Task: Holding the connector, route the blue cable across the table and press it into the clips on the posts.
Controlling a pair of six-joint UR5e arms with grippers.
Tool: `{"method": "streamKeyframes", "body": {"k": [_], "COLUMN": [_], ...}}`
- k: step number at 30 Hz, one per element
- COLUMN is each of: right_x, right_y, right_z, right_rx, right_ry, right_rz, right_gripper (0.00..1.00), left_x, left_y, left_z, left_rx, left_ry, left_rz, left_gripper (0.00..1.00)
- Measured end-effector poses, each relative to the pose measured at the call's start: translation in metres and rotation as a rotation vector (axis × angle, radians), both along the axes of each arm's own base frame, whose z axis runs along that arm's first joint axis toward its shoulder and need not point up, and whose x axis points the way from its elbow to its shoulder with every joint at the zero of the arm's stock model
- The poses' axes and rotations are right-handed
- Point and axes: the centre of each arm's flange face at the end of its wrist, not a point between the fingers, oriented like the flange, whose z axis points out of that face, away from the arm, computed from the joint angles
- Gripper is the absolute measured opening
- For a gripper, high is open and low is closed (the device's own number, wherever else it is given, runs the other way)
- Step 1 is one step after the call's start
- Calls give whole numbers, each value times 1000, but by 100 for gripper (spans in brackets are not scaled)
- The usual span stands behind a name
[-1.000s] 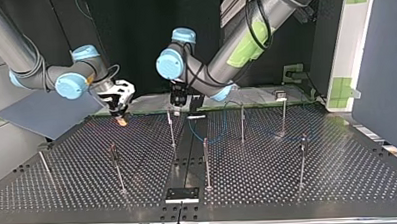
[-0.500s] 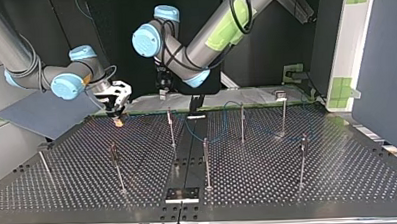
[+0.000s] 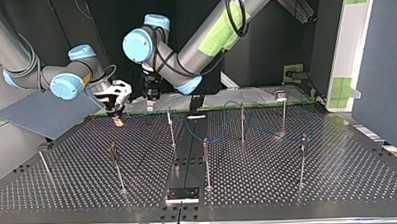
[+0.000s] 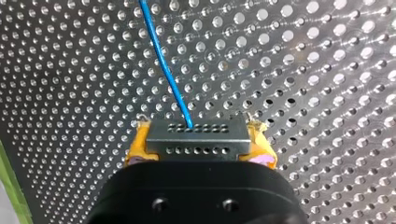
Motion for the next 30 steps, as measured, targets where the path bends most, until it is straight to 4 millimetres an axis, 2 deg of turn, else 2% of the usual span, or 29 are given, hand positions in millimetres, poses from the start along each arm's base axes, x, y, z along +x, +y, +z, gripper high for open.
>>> {"method": "streamKeyframes", "body": {"k": [7, 15, 25, 30], "right_x": [0, 0, 2, 3], "right_y": [0, 1, 2, 3], "right_z": [4, 5, 5, 5], "right_rx": [-4, -3, -4, -5], "right_ry": [-5, -6, -5, -4], "right_rz": [-1, -2, 3, 6], "right_gripper": [0, 0, 0, 0], "left_x": [14, 20, 45, 57], "left_y": [-8, -14, -26, -30], "left_z": [-17, -26, -52, -49], "left_rx": [5, -13, -31, -55], "left_ry": [26, 33, 46, 31], "left_rz": [5, -5, 8, 14], "left_gripper": [100, 100, 100, 100]}}
